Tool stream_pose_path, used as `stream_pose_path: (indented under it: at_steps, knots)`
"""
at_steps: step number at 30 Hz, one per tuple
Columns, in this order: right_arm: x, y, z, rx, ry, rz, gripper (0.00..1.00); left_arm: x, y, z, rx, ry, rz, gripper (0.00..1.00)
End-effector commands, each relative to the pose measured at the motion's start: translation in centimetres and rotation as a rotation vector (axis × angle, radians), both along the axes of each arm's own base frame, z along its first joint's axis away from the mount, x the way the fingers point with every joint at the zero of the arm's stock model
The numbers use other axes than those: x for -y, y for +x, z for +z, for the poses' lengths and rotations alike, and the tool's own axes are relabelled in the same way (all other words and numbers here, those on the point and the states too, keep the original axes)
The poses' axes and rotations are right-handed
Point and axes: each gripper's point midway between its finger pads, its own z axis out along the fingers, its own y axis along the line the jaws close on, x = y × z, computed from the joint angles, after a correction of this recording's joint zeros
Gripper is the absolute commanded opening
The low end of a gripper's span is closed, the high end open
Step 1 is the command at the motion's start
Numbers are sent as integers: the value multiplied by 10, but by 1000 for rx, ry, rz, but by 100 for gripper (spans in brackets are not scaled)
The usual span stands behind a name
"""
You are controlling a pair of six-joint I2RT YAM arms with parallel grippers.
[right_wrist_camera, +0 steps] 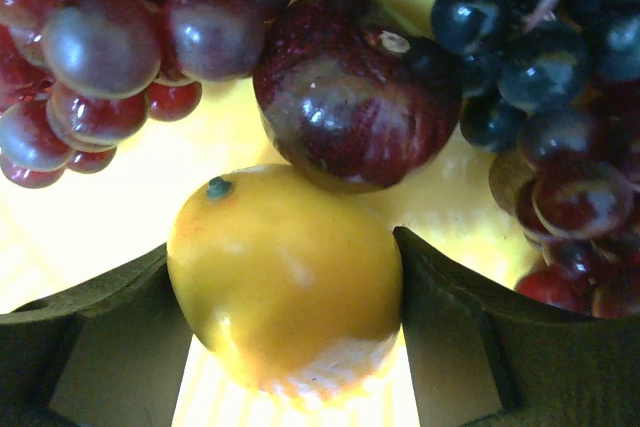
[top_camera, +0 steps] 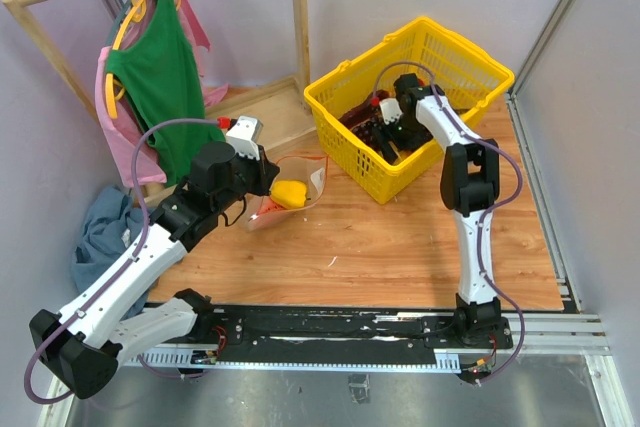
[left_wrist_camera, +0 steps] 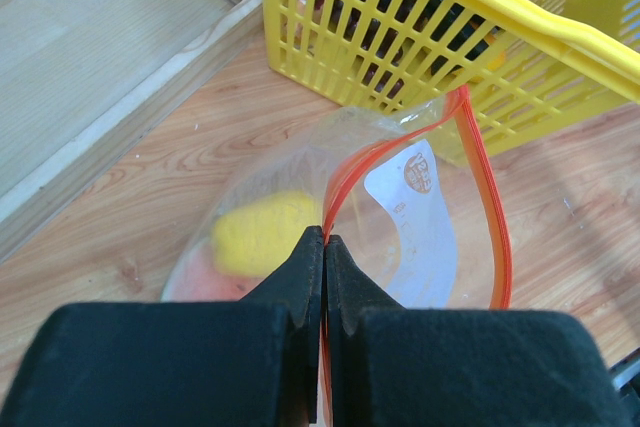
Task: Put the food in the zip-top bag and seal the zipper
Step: Pick up the fake fruit from the bin.
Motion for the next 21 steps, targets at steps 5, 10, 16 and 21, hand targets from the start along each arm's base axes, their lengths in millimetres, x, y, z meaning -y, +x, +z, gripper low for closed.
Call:
stream_pose_path:
  at_steps: [5,10,16,21]
  knots:
    - [0,-4,59,106,28,-42,44,-1,4,7,36,-13,-1,0]
    - [-2,-4,94,209,71,-87,35,-1,2,9,40,-19,-8,0]
    - [-5,-6,142,364,145,-143,30,0,1,10,43,-22,-16,0]
    - [-12,-11,182,505,247,-173,29,2,0,10,43,-24,-34,0]
